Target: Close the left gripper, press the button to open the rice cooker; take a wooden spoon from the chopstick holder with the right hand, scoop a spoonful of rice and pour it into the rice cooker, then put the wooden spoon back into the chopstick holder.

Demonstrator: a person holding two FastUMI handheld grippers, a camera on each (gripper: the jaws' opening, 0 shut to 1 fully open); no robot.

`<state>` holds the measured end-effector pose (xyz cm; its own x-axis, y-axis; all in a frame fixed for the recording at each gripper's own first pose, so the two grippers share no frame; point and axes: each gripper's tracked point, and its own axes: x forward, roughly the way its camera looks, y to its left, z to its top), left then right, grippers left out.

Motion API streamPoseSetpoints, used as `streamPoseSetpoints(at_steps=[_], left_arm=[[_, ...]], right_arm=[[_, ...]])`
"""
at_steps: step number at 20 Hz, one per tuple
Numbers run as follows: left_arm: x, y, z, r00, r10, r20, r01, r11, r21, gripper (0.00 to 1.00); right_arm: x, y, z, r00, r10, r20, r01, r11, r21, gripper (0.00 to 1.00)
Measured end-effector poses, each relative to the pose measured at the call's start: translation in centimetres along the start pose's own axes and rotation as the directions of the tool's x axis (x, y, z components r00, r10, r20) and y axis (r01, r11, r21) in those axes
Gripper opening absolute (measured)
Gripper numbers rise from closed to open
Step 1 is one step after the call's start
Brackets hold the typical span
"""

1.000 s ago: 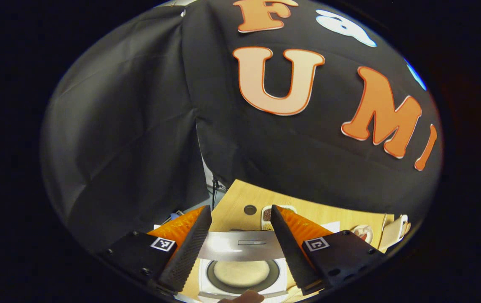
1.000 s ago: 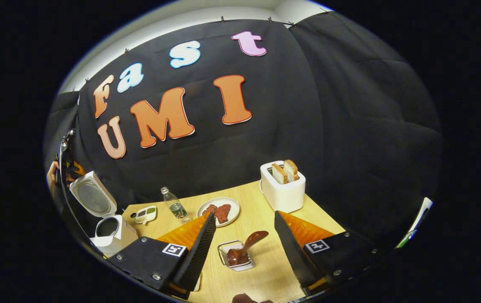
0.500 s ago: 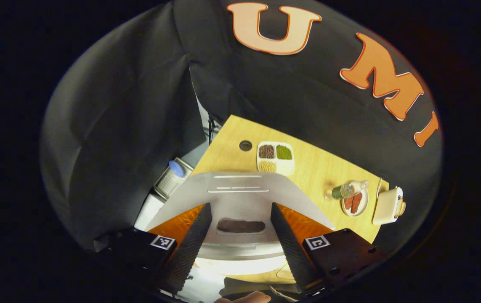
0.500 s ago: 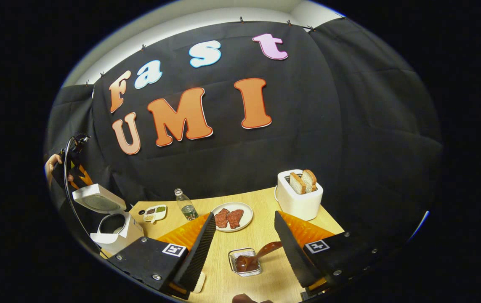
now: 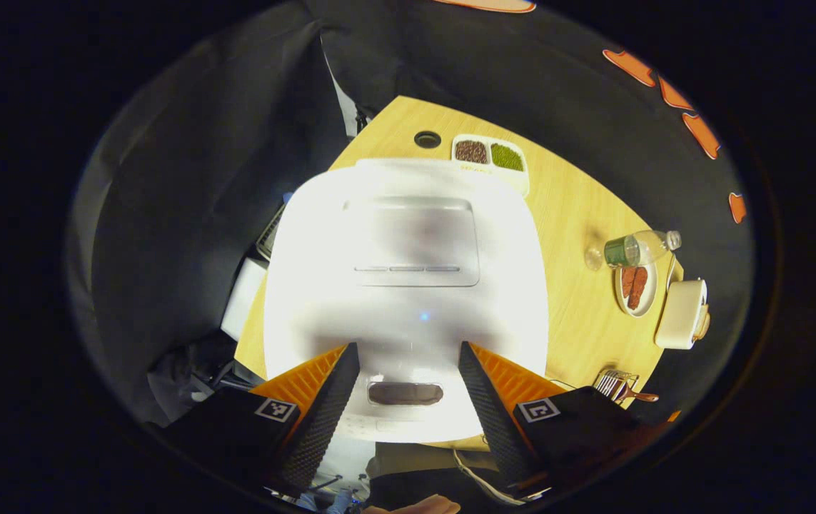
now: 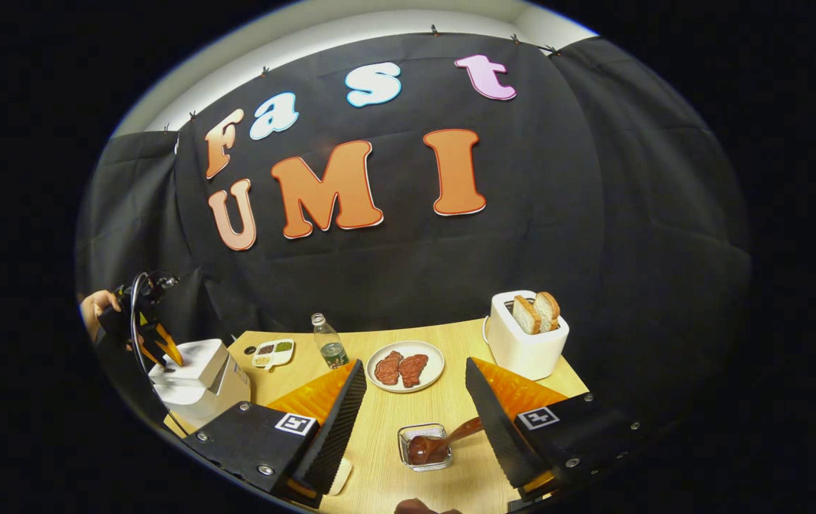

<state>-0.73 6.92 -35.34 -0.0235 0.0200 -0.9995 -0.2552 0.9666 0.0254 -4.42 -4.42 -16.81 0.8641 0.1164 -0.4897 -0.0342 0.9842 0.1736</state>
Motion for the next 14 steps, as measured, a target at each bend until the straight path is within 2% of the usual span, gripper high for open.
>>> streamPoseSetpoints(at_steps=[1, 2, 3, 8, 9, 10, 14], left_arm=[[0.4, 0.3, -0.8, 0.999, 0.001, -0.034, -0.001, 1.000, -0.018, 0.96], [0.4, 0.4, 0.3, 1.000, -0.007, 0.026, 0.008, 1.000, -0.021, 0.97], [0.8, 0.6, -0.3, 1.000, -0.001, -0.005, 0.001, 1.000, -0.025, 0.97], [0.5, 0.5, -0.2, 1.000, 0.002, 0.013, -0.001, 0.999, -0.046, 0.96], [0.4, 0.3, -0.3, 1.000, -0.014, 0.015, 0.015, 0.998, -0.064, 0.99], [0.3, -0.3, -0.4, 0.999, -0.042, 0.024, 0.044, 0.996, -0.076, 0.96], [-2.5, -0.8, 0.5, 0.987, -0.070, 0.146, 0.077, 0.996, -0.040, 0.95]], right_arm=[[0.0, 0.2, -0.2, 1.000, 0.005, 0.001, -0.005, 1.000, -0.006, 0.87], [0.2, 0.6, -0.2, 1.000, 0.012, -0.003, -0.012, 1.000, -0.011, 0.87], [0.2, 0.9, -0.4, 1.000, 0.020, -0.007, -0.020, 1.000, -0.016, 0.87], [0.4, 2.4, 0.3, 0.999, 0.046, 0.014, -0.045, 0.998, -0.041, 0.87], [0.4, 2.7, 0.6, 0.999, 0.050, 0.021, -0.049, 0.998, -0.043, 0.87], [0.5, 3.0, 1.0, 0.998, 0.055, 0.029, -0.054, 0.997, -0.049, 0.87], [0.6, 4.1, 4.0, 0.994, 0.065, 0.088, -0.059, 0.996, -0.074, 0.88]])
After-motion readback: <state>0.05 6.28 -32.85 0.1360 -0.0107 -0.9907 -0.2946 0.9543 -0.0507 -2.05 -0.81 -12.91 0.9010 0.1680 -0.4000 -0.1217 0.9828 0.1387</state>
